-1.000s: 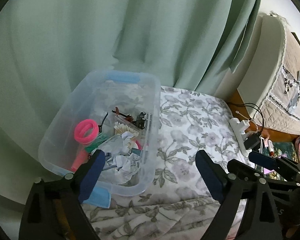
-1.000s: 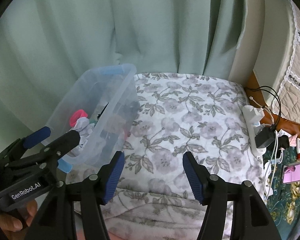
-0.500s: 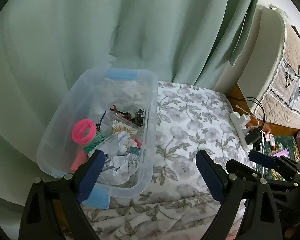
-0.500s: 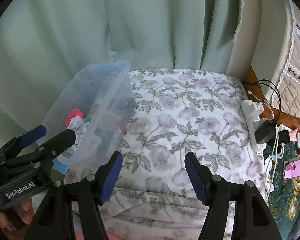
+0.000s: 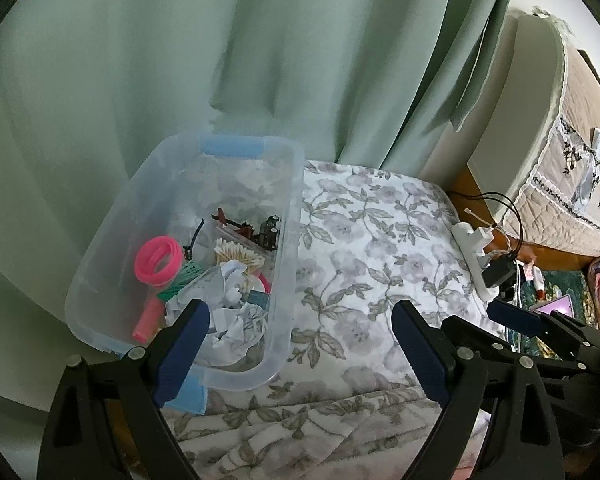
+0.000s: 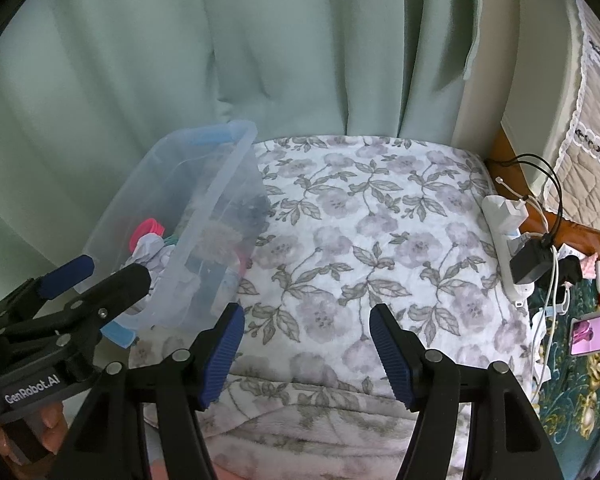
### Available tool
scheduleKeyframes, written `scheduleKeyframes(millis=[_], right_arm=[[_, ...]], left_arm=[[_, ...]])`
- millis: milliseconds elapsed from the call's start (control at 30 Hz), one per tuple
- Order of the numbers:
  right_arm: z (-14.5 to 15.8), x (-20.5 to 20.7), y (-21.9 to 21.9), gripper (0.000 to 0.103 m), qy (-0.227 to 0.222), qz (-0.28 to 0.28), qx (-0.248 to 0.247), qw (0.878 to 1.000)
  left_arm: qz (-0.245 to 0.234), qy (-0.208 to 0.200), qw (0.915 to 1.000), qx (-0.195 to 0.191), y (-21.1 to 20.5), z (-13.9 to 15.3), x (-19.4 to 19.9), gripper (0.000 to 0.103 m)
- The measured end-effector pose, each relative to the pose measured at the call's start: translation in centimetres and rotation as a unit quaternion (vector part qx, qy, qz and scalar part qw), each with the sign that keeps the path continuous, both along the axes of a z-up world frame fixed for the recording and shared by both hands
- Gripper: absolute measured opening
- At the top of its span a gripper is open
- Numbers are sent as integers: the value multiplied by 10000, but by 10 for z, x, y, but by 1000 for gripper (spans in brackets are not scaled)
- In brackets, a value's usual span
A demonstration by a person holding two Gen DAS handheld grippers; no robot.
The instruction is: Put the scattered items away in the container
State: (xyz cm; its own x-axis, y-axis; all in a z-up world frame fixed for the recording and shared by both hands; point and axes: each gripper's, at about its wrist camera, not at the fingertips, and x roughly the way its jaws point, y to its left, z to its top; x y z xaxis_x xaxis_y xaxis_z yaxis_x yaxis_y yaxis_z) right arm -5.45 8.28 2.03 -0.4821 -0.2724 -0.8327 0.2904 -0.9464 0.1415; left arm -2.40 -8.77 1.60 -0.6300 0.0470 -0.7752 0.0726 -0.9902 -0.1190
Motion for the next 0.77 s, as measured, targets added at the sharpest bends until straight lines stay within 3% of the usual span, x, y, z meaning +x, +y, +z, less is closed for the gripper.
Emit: scheduleKeyframes(millis=[767], right_arm=[[-2,3,1,69,-56,-260,-96,9996]], left_arm=[[-214,60,9994,-276,-12,1,-7,93]])
